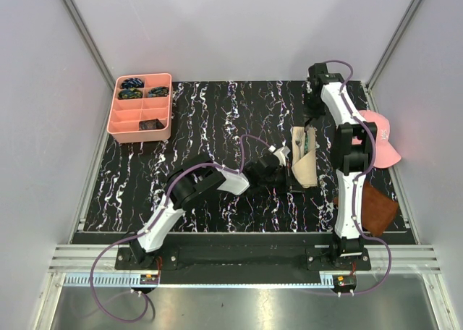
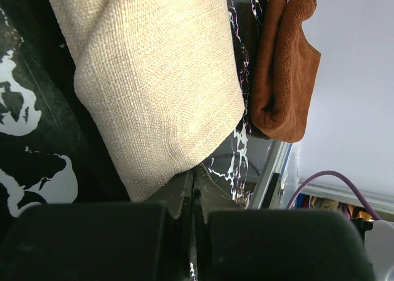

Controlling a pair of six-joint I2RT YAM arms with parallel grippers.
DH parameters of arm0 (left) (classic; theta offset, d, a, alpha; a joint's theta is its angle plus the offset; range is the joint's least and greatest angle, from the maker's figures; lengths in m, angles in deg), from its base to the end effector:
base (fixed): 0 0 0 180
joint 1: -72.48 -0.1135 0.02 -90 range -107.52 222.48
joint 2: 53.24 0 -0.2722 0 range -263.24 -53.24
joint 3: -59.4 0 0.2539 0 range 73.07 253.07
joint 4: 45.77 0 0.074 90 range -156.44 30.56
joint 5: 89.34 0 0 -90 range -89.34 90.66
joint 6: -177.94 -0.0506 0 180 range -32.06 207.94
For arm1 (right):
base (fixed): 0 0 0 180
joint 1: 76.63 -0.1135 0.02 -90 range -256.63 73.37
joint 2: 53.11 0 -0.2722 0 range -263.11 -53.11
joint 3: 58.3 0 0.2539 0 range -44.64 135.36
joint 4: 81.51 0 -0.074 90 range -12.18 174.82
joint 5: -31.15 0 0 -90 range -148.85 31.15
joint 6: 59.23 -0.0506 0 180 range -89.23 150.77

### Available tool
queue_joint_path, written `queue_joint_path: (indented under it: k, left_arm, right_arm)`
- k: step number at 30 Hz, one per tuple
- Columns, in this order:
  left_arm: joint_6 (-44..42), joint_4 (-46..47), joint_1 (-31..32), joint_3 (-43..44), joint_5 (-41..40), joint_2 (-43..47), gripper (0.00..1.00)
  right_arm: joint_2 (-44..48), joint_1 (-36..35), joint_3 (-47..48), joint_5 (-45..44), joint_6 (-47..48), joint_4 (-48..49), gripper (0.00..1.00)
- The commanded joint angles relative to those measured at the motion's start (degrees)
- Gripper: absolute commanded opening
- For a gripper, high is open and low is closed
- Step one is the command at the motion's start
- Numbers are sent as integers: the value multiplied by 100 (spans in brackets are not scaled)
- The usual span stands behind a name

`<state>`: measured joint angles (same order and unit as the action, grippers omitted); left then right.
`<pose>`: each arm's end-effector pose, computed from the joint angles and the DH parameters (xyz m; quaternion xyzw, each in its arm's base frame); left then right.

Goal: Fold the napkin into a case and place the utensils inside
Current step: Insert the knife into the folded napkin.

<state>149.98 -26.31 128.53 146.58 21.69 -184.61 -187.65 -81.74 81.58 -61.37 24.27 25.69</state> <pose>0.2597 -0.4183 0.0901 0.0550 0.8320 -0.5338 0.1409 0.5096 0.0433 0.2161 0.0162 0.9804 -0.0017 0.1966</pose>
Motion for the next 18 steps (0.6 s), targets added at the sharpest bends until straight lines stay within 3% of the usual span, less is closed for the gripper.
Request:
queue_joint_path:
  k: [1,18]
  left_arm:
    - [10,186,-50,154,67,-99,0]
    - [124,177,-68,242,85,-240,0]
  right_arm:
    - [384,36,-211,-143,-70,-81,0]
    - [1263,36,-1643,-284,-404,437,0]
